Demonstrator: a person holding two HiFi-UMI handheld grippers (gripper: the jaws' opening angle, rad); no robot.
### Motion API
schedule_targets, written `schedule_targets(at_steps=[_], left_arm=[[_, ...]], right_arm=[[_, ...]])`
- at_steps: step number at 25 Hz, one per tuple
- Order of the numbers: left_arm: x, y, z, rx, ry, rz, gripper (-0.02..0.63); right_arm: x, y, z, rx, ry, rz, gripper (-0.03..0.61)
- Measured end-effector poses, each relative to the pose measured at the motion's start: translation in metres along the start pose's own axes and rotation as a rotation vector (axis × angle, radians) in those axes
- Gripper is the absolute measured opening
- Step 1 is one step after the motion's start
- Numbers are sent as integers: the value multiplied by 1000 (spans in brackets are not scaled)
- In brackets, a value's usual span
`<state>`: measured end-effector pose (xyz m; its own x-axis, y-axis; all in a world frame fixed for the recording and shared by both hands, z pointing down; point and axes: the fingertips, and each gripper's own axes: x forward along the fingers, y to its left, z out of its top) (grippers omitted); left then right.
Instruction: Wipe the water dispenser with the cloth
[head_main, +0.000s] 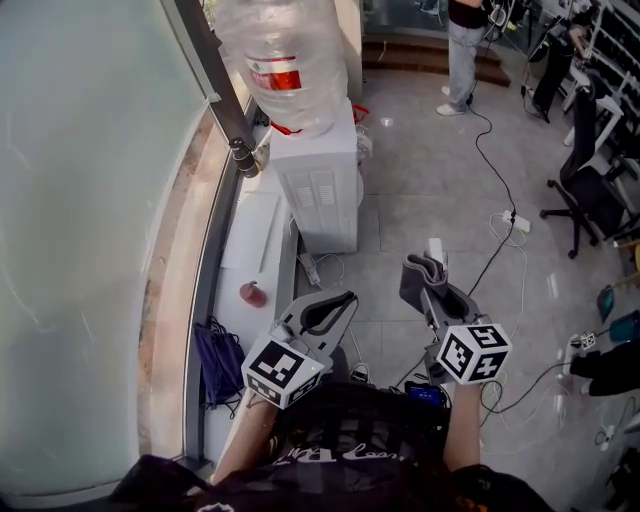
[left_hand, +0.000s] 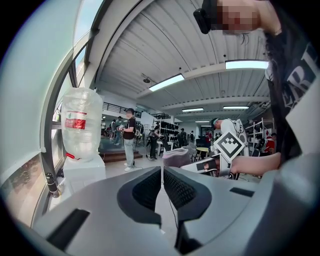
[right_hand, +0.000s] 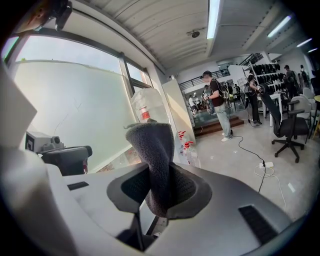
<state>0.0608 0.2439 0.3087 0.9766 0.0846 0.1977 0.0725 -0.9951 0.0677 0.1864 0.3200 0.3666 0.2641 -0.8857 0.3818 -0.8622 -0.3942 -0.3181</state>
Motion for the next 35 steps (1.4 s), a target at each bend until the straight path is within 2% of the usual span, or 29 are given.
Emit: schedule_targets(at_steps=[8,15,20,27,30,35], left_arm=[[14,13,3,-38,-3,-8,31],[67,30,2,-43,22,-60,31],[138,47,13,-43,29,-117,29],[265,90,59,-26,-3,-165,31],[300,109,65,-34,27,-179,31],[364,145,58,-33,82,-165,31]], right_arm=[[-6,-22,5,40,-24,-49,98],[-9,-86,10,101,-35,-174,100],[7,-137,40,101,-54,-222,100],[61,-230,121,58,-62,-252,101],[79,-260,143,64,-55,-259,101],[123,-305,156,40,-3,-257,100]])
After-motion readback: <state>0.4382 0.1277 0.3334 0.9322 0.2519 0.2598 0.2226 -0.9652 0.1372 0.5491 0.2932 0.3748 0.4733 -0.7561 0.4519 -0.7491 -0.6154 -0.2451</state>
